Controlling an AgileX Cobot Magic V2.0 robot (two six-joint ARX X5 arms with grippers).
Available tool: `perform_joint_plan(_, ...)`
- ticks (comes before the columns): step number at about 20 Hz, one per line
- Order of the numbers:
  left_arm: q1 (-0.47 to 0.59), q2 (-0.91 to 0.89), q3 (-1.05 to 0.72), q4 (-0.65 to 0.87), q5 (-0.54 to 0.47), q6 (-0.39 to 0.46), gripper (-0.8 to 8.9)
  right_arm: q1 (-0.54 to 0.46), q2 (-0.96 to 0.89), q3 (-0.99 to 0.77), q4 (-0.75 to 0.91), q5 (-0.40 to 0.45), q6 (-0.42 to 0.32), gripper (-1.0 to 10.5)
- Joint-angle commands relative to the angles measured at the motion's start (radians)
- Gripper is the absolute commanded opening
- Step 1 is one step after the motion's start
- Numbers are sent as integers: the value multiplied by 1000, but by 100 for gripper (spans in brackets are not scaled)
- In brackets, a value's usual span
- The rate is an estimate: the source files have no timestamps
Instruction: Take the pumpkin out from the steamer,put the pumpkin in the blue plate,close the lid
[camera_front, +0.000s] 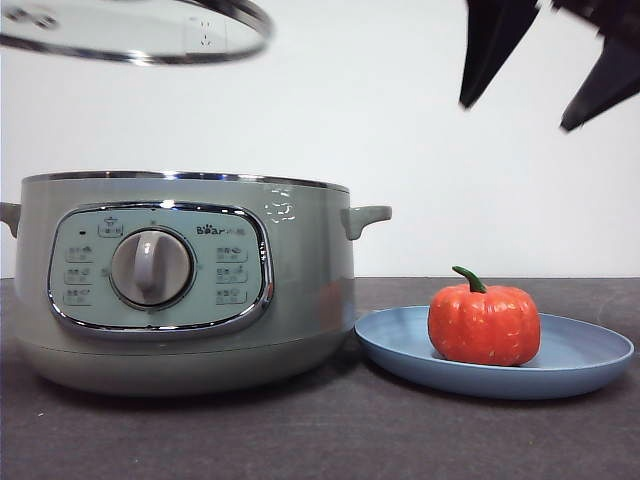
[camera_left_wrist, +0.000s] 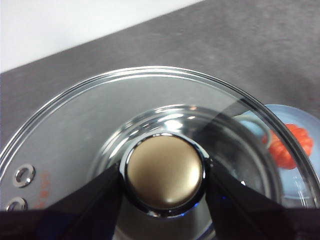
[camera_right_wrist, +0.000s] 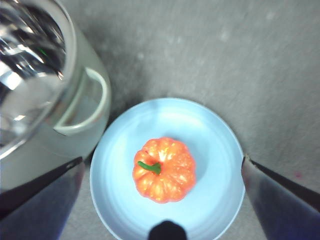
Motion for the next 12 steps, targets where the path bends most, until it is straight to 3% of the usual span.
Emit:
perform_joint_plan(1,-2,76,5,91,34,-6,-9,0,-47,-9,-8,7,10,536)
perform_joint_plan(4,-2,174,5,121,76,-8,-9,0,-96,-9,-9,8,10,536)
perform_joint_plan(8,-2,269,5,131,83,-10,-9,0,-122,-9,-9,84,9,535)
perform_joint_plan(12,-2,314,5,133,84,-10,-9,0,-124,-9,-8,83,9,535)
